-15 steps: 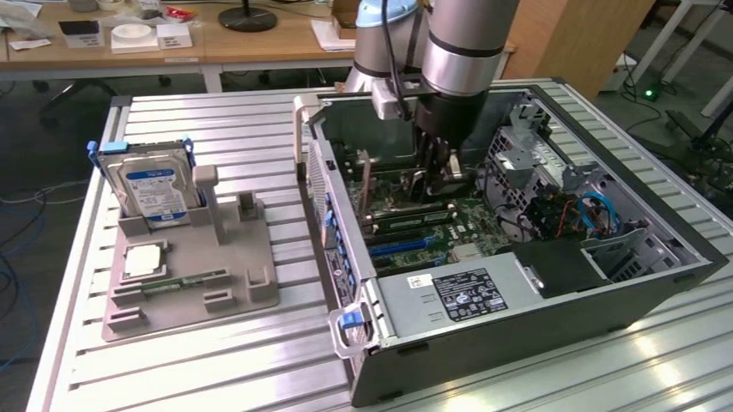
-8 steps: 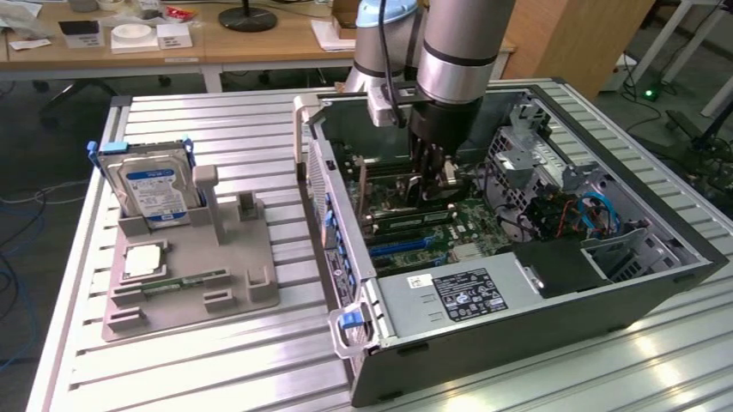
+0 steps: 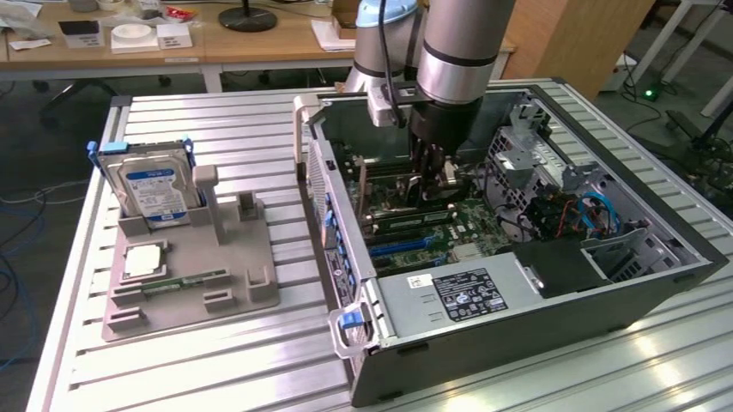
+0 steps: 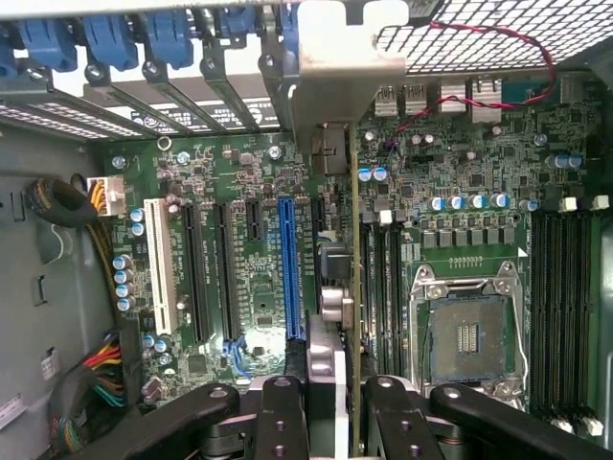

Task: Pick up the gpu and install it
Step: 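Insert the gpu into the slot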

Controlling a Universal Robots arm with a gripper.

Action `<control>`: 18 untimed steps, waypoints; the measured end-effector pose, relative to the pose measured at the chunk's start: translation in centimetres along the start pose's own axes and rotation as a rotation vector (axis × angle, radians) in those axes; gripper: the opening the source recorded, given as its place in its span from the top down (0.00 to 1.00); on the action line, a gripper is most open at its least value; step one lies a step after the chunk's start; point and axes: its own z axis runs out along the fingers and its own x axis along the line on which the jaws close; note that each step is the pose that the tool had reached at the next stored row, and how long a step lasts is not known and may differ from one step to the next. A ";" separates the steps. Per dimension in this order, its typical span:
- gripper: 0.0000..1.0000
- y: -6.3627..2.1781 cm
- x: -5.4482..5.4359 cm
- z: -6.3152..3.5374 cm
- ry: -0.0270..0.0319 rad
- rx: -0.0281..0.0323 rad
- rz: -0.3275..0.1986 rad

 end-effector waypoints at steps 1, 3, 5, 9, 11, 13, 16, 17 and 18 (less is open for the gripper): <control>0.72 -0.01 0.1 0.00 -0.0002 0.0000 0.000; 0.72 -0.04 0.4 0.00 0.0001 -0.0001 0.000; 0.72 -0.07 0.9 0.01 0.0000 -0.0001 0.000; 0.72 -0.10 1.3 0.07 -0.0001 0.0000 -0.004; 0.72 -0.09 1.3 0.27 -0.0006 -0.0002 -0.020; 0.72 -0.09 1.4 0.55 -0.0013 -0.0003 -0.036; 0.72 -0.03 1.4 0.82 -0.0011 -0.0004 -0.036; 0.72 0.08 1.4 0.85 -0.0011 -0.0005 -0.035; 0.72 0.22 1.4 0.88 -0.0012 -0.0004 -0.033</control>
